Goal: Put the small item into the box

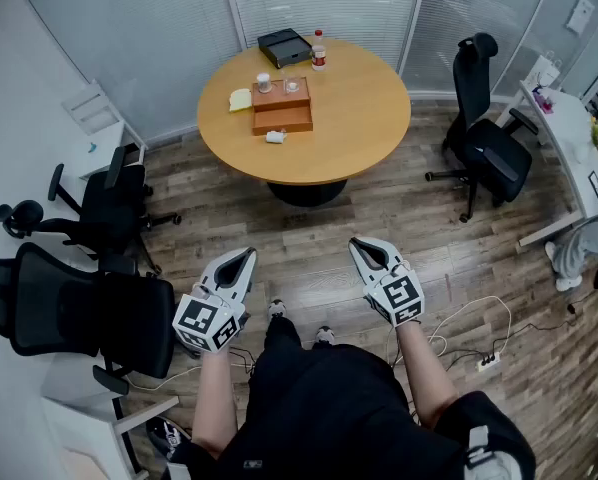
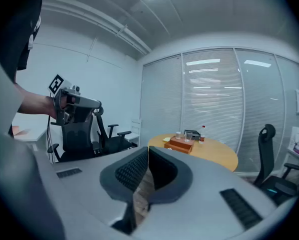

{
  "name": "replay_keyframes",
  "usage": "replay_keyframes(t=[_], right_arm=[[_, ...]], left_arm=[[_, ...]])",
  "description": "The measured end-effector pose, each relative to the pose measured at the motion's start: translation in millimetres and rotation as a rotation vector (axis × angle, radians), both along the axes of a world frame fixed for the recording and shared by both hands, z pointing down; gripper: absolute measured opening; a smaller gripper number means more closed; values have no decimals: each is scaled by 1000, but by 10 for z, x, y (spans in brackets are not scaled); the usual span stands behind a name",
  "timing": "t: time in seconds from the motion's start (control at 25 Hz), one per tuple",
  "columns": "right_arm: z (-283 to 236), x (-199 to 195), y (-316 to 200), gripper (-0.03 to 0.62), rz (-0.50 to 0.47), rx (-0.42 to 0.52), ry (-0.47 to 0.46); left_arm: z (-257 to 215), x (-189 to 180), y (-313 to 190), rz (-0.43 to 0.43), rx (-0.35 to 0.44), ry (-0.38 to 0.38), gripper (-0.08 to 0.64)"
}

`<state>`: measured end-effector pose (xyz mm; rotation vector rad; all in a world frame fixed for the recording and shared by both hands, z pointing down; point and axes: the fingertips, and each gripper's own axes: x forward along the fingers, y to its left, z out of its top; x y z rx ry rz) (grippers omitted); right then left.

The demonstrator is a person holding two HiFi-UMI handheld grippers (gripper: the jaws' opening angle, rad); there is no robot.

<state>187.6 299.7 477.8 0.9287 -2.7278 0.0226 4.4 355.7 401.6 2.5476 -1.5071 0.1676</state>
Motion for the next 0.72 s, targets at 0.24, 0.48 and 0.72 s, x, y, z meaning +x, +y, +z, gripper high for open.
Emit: replay_keyframes(t=[0.24,0.48,0.72], right_arm=[[-24,8,-36,8,-16,6,2],[-18,-5,-29,8,-20,1,13],[6,-86,-11,8,-35,-26,-11]], left_arm=[[-16,10,5,-6,9,14,6],[-39,-65,47,-22,10,21,6],[-28,-140,57,-21,9,28,6]])
